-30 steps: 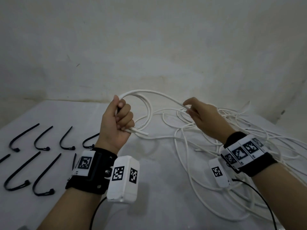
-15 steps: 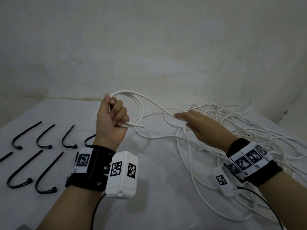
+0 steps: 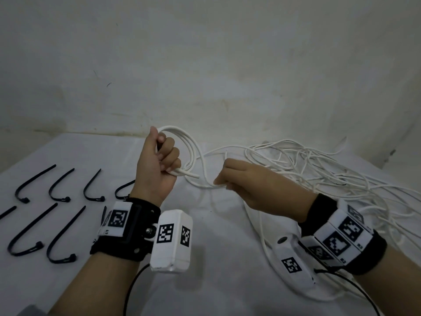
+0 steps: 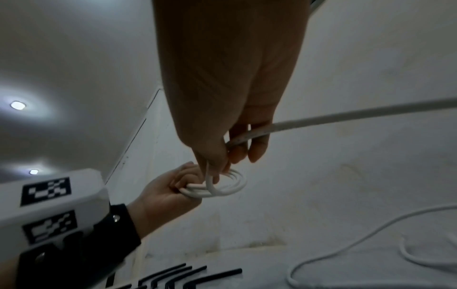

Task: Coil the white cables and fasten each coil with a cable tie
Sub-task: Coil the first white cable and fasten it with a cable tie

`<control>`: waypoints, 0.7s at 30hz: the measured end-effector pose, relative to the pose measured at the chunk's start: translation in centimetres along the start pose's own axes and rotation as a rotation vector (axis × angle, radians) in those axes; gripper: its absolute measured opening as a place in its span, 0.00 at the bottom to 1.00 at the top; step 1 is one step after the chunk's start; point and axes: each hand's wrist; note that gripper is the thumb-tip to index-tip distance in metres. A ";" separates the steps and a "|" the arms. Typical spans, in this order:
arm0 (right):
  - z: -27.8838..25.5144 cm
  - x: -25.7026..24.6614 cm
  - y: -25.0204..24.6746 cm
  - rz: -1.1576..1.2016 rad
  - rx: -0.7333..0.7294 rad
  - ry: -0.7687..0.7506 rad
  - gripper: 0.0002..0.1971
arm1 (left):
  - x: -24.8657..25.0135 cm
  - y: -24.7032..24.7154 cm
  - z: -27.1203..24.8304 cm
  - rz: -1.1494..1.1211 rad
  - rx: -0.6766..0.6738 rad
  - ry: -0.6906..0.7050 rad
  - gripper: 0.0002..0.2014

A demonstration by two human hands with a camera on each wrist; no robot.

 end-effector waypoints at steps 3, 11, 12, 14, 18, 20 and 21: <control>-0.4 -0.4 0.6 0.024 -0.051 0.024 0.14 | 0.2 0.0 0.1 -0.012 -0.008 0.011 0.20; 0.7 -1.8 -0.2 -0.029 -0.061 -0.054 0.16 | -1.2 0.7 -0.3 0.122 -0.029 -0.007 0.19; 1.0 -1.9 -0.6 -0.030 -0.028 -0.079 0.15 | -1.4 0.8 -0.4 0.148 -0.039 -0.006 0.19; 1.6 -2.4 -1.2 -0.008 0.034 -0.109 0.13 | -1.8 1.0 -0.5 0.203 -0.061 -0.029 0.19; 3.1 -4.0 -2.1 -0.050 0.140 -0.124 0.08 | -3.0 1.0 -1.2 0.501 -0.175 -0.070 0.23; 3.7 -4.1 -2.5 -0.138 0.204 -0.118 0.10 | -3.3 1.4 -1.8 0.608 -0.232 -0.065 0.14; 3.9 -3.9 -2.8 -0.138 0.232 -0.096 0.09 | -3.4 1.6 -2.0 0.598 -0.241 -0.087 0.13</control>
Point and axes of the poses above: each hand's wrist, its own z-axis towards the middle knuckle, its own y-axis out of the palm, x = y × z, and after that the axes turned 3 degrees about x, right-handed
